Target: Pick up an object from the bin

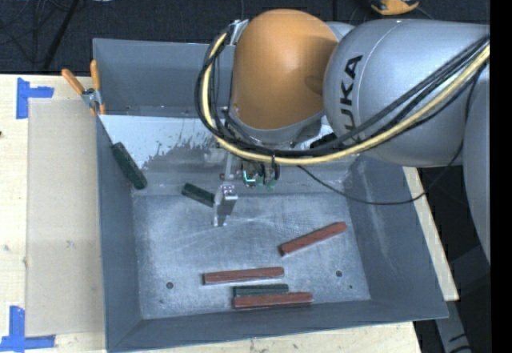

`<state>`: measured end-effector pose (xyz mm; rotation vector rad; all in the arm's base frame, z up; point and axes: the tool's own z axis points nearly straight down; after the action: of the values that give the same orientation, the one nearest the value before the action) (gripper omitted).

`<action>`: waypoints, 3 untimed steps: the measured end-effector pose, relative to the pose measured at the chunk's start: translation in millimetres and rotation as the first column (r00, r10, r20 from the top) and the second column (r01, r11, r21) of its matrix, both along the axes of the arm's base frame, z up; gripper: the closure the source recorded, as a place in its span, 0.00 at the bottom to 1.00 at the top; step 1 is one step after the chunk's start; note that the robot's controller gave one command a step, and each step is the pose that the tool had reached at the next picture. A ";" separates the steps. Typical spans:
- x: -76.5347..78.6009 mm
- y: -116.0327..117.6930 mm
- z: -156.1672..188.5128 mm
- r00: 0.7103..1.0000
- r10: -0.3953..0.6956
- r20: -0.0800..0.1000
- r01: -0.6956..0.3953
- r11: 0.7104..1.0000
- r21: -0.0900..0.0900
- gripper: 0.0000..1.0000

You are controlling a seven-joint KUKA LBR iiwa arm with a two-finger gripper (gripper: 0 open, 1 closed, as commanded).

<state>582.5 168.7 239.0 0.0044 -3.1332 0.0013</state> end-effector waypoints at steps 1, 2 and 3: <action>1.7 -0.8 4.6 1.000 -0.003 0.008 0.003 1.000 0.001 0.00; 14.8 -4.1 -40.0 1.000 0.025 0.016 -0.025 1.000 0.002 0.00; 23.7 -28.7 -110.4 0.999 0.033 0.010 -0.033 0.999 0.002 0.00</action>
Offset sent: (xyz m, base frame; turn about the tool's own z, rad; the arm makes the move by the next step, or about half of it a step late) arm 0.0378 -0.0148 -0.1465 -0.0784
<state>606.1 140.0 128.7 0.0565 -3.1430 -0.0014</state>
